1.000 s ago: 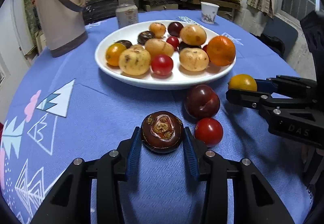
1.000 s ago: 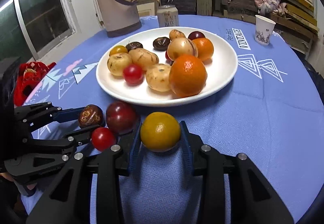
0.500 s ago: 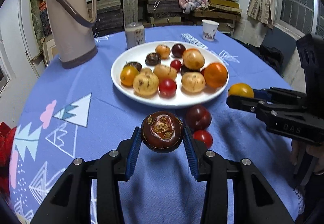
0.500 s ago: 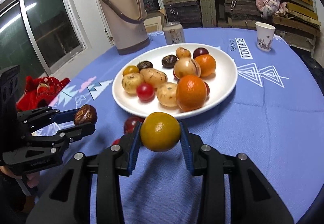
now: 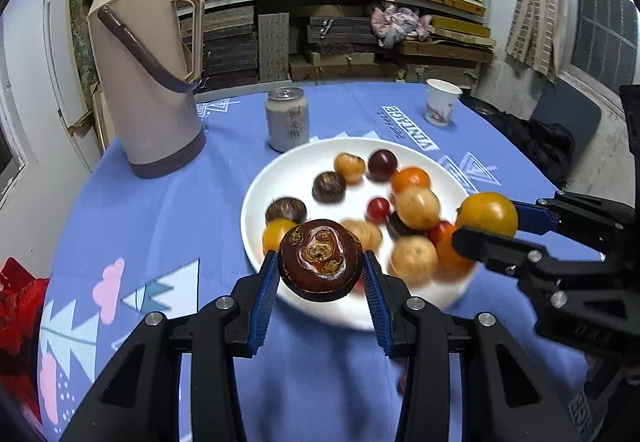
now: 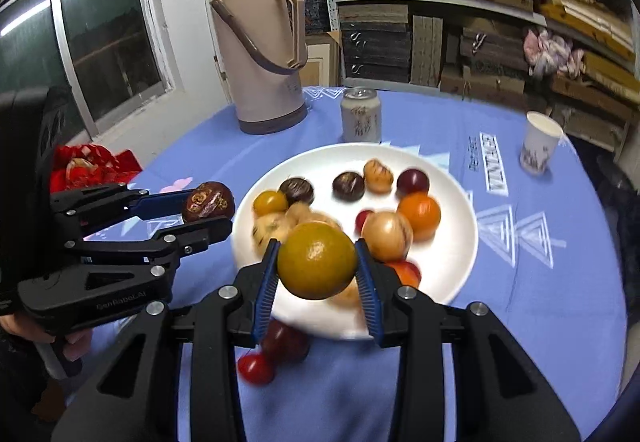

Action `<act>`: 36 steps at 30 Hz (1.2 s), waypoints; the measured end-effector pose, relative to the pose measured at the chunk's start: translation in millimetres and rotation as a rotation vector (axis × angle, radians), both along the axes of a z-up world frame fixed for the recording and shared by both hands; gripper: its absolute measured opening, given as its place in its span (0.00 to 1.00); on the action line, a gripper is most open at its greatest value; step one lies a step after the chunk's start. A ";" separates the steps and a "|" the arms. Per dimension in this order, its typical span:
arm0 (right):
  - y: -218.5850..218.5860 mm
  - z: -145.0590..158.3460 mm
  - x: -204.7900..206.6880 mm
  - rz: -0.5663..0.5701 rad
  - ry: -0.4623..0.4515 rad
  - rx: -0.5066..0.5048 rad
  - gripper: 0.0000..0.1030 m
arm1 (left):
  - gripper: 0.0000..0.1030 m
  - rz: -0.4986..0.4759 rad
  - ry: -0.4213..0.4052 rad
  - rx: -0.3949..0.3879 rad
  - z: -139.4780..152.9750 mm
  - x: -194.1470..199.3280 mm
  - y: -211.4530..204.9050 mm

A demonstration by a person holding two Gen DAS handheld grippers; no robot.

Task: Organize fruits
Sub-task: 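Carry the yellow fruit and dark brown fruit onto the plate and open both tools, then withdraw both open tools from the plate toward the last fruits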

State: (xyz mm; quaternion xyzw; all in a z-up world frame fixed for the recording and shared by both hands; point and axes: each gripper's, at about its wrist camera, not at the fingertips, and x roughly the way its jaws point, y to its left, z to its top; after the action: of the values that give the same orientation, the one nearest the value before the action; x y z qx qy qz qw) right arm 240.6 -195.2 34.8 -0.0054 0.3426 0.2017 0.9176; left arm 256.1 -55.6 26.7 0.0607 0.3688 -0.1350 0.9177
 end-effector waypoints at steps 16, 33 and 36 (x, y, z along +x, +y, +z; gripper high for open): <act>18.2 -23.9 83.1 -0.080 0.028 -0.156 0.37 | 0.42 0.101 0.089 0.010 -26.2 73.5 -0.4; -9.6 -13.0 19.1 -0.182 -0.033 -0.101 0.87 | 0.69 0.128 0.055 -0.029 -15.6 19.4 10.6; -11.8 -14.2 1.7 -0.184 -0.038 -0.077 0.88 | 0.69 0.122 0.041 -0.017 -17.0 0.0 9.5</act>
State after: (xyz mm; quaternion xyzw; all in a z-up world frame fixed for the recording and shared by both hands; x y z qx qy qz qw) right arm 242.3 -207.0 20.6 -0.0130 0.3319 0.1033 0.9376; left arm 256.1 -46.1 9.7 0.0275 0.3894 -0.0832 0.9169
